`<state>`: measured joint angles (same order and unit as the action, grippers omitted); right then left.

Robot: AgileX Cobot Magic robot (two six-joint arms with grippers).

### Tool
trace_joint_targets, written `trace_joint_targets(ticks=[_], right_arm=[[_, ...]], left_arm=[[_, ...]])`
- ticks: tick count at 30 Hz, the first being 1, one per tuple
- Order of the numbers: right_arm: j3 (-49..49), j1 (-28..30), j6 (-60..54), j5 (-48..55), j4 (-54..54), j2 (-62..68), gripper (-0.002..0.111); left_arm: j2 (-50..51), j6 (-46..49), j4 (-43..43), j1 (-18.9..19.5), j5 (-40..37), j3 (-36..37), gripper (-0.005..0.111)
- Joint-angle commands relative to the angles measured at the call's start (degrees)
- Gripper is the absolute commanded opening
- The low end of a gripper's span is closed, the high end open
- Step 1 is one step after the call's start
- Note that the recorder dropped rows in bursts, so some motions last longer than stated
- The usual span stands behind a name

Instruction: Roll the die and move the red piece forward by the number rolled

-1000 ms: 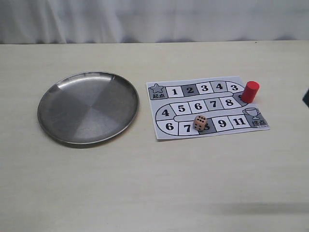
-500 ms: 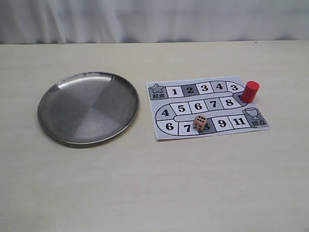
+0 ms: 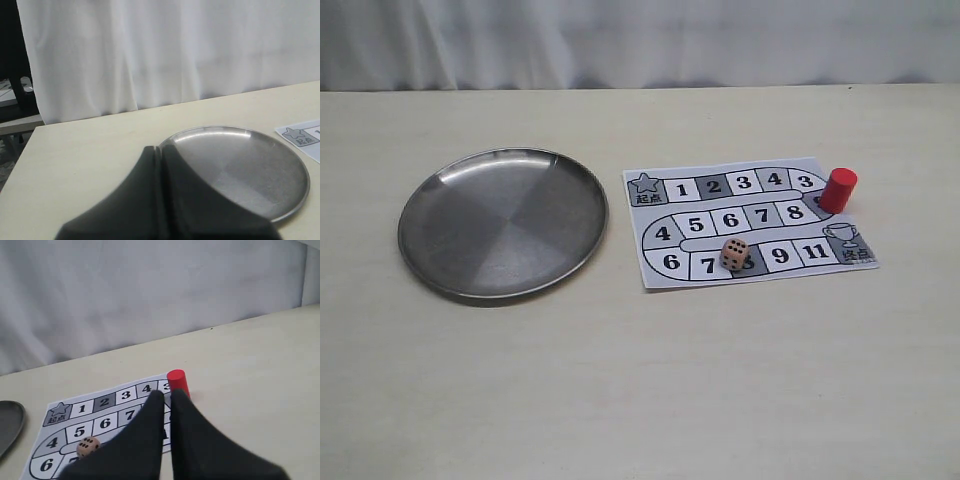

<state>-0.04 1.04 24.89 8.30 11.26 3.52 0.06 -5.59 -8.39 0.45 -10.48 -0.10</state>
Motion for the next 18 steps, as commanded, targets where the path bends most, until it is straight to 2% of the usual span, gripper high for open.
trace_joint_targets(ticks=[1,5,10,18], right_arm=[[0.04,0.20,0.44,-0.69,-3.05,-0.38,0.004],[0.04,0.20,0.34,-0.69,-1.57,-0.38,0.004],[0.04,0.20,-1.37,2.08,5.19,-0.38,0.004],[0.04,0.20,-1.48,2.77,5.06,-0.38,0.004]], left_arm=[[-0.06,-0.05,0.11,-0.48,0.55,0.10,0.000],[-0.06,-0.05,0.11,-0.48,0.55,0.10,0.000],[-0.06,-0.05,0.11,-0.48,0.55,0.10,0.000],[-0.06,-0.05,0.11,-0.48,0.55,0.10,0.000]])
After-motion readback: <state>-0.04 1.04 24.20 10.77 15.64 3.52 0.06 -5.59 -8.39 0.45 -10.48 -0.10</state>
